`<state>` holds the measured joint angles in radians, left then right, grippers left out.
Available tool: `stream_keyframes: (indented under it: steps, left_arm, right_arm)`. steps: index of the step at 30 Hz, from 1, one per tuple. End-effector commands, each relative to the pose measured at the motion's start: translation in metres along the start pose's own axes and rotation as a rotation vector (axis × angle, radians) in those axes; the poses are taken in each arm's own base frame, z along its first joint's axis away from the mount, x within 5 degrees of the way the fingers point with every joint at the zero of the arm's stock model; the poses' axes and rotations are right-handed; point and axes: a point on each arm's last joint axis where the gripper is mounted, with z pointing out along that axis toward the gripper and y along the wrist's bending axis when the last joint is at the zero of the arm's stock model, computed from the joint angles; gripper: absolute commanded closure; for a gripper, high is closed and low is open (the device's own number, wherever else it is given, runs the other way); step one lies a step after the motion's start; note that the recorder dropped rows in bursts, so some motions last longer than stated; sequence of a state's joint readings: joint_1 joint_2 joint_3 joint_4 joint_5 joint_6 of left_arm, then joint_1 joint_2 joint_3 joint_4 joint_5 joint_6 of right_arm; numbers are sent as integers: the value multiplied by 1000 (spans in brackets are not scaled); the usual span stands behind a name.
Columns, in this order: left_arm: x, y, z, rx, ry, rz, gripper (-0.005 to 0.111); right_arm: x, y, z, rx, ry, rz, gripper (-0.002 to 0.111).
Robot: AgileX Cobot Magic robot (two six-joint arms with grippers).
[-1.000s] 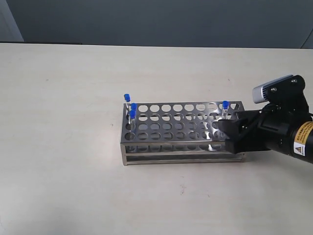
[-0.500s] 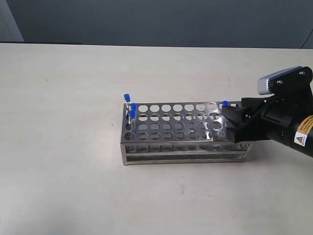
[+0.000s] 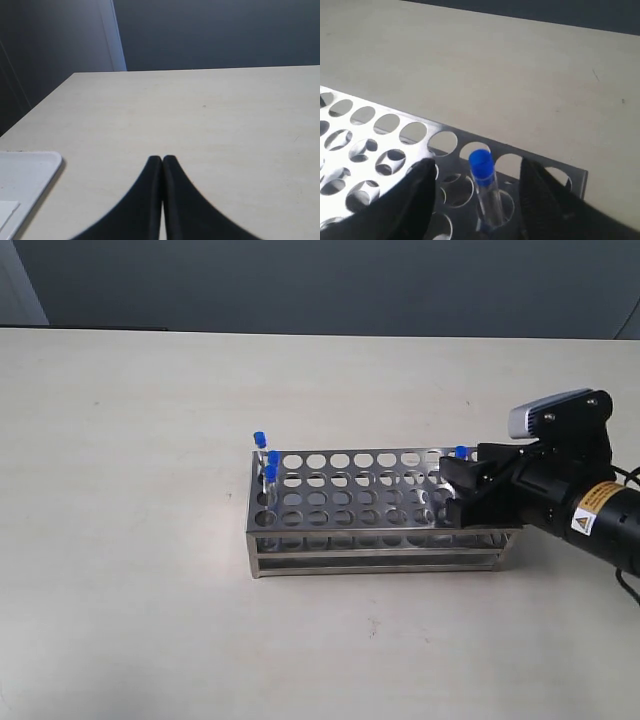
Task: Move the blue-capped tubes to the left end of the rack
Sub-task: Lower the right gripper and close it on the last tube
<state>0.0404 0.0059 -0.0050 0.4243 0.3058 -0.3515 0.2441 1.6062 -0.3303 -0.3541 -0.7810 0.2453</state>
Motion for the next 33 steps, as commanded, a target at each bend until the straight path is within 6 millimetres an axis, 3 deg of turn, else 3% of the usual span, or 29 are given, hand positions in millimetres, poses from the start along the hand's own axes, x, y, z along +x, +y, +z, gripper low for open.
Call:
stream_keyframes:
  steps: [1, 7, 13, 26, 33]
  left_arm:
    - [0, 0, 0, -1, -6, -8, 106]
    - [0, 0, 0, -1, -6, -8, 106]
    - [0, 0, 0, -1, -6, -8, 106]
    - [0, 0, 0, -2, -6, -7, 106]
    - [0, 0, 0, -2, -6, -7, 106]
  right_arm:
    - [-5, -4, 10, 4, -21, -8, 59]
    - [-8, -6, 19, 5, -20, -10, 64]
    - [-8, -6, 19, 10, -22, 0, 108]
    - [-8, -7, 19, 18, -24, 11, 108]
    - [-18, -6, 13, 19, -64, 1, 108]
